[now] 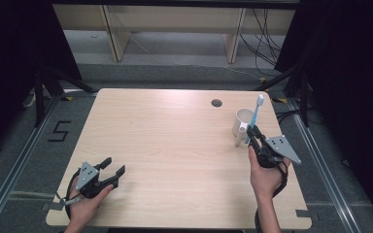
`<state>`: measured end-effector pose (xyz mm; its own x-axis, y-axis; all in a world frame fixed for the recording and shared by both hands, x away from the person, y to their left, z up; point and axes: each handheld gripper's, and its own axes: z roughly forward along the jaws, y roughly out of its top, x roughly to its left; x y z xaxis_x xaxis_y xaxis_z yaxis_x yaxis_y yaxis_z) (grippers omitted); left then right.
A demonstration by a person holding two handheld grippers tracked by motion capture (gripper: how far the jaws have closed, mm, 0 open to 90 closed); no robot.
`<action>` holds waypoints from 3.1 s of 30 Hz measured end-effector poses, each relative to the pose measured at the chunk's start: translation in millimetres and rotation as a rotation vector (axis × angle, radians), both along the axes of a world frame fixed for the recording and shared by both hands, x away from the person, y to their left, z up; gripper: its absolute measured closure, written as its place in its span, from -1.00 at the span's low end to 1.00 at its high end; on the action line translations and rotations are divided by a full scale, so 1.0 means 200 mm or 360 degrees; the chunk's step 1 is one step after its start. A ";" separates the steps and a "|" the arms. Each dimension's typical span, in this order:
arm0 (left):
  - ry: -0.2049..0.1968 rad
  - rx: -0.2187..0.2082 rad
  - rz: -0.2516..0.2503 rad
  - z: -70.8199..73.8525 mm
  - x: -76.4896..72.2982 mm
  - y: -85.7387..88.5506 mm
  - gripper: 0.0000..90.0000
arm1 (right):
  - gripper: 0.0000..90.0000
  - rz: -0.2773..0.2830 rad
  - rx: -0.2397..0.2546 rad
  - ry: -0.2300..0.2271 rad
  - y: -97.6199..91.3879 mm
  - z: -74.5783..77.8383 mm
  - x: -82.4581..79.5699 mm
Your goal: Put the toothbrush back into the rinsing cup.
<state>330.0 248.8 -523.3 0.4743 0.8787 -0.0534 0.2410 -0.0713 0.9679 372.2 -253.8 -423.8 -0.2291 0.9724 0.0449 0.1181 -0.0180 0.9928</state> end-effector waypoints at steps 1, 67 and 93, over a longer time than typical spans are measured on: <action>-0.0002 -0.0001 -0.0002 0.00 0.00 0.00 -0.22 | 0.76 -0.0006 0.0005 0.0009 0.00 0.00 0.00; 0.0005 0.0023 -0.0010 0.00 0.00 -0.01 -0.21 | 0.76 -0.0148 0.0028 -0.0014 0.03 -0.07 0.32; -0.0016 -0.0009 -0.0015 0.00 0.00 -0.01 -0.21 | 0.76 -0.0182 0.0011 0.0041 0.05 -0.15 0.33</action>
<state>330.0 247.7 -523.9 0.4833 0.8738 -0.0535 0.2306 -0.0681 0.9707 437.9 -244.0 -453.1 -0.1153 0.9917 0.0562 0.1406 -0.0397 0.9893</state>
